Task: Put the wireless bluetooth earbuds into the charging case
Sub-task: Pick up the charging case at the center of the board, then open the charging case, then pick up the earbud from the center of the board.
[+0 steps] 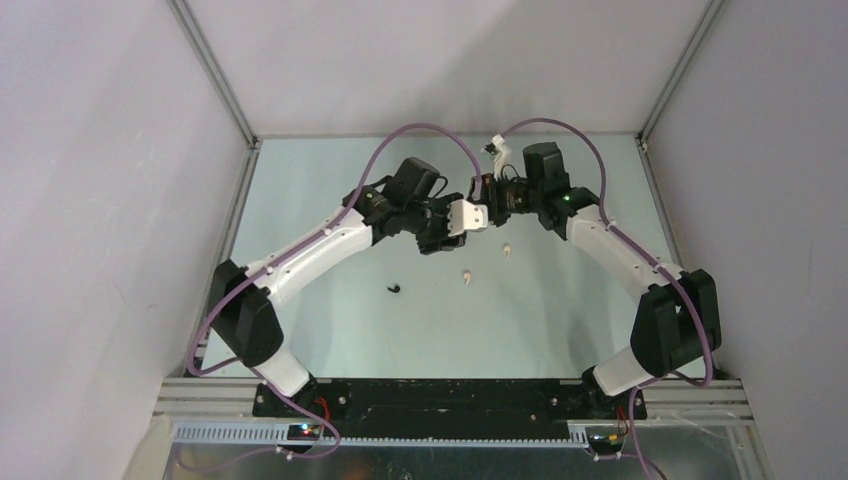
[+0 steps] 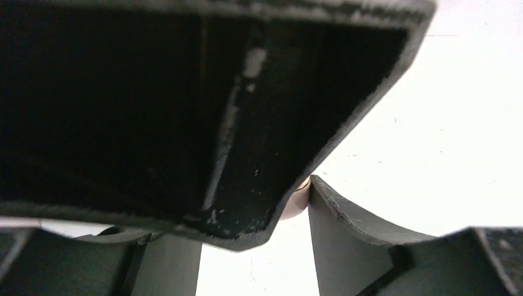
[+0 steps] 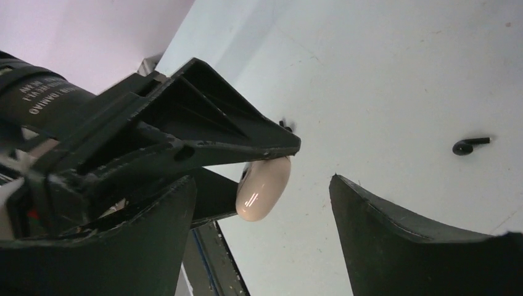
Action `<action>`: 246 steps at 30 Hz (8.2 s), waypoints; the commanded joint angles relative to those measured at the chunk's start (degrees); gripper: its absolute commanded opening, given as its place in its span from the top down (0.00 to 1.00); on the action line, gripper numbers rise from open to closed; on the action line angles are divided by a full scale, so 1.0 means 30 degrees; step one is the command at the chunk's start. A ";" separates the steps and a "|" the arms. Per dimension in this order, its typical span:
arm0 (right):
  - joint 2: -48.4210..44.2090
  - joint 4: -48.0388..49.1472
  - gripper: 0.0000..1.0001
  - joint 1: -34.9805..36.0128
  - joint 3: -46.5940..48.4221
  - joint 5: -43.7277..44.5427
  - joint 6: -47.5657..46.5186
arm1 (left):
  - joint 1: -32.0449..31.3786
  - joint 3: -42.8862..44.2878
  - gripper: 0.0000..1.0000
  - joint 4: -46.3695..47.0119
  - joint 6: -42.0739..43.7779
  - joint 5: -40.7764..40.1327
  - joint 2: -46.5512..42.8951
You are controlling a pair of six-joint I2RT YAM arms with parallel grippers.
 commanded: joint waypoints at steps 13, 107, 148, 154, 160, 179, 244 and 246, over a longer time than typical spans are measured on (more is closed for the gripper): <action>-0.0040 0.0089 0.47 0.0788 0.0417 -0.1522 -0.0839 | -0.0230 -0.1004 0.55 0.2492 -0.1933 0.0675 -0.2216; -0.7052 -0.0299 0.64 -0.0368 -0.3082 -0.7405 -0.6422 | 0.0105 -0.1495 0.85 0.3099 -1.1402 1.3201 -0.3247; -0.7785 -0.0542 0.21 -0.3367 -0.1613 0.1346 -0.6802 | 0.4037 -0.1495 1.00 -0.0721 -0.5859 1.2133 -0.5078; -0.4867 -0.1614 0.22 -0.2649 -0.1139 0.6541 -0.8981 | 0.6274 -0.5343 1.00 0.3124 -0.6429 1.3112 -0.6218; -0.0314 -0.6791 0.24 -0.0959 0.1844 1.0271 -1.4934 | 0.6309 -0.6858 1.00 0.2883 -0.5049 1.3838 -0.7024; 1.0173 -1.4177 0.38 -0.0362 0.9620 1.3134 -1.7911 | 0.6035 -0.5081 1.00 -0.6161 0.1900 1.4880 -0.6337; 1.2358 -1.6421 0.92 -0.0951 1.3111 1.0219 -1.6390 | 0.3577 -0.6958 1.00 -0.2376 -0.0875 1.2371 -0.6690; 1.0961 -1.5510 0.92 -0.0968 1.2442 1.0552 -1.5964 | 0.3580 -0.7295 1.00 -0.0577 -0.2135 1.2427 -0.6686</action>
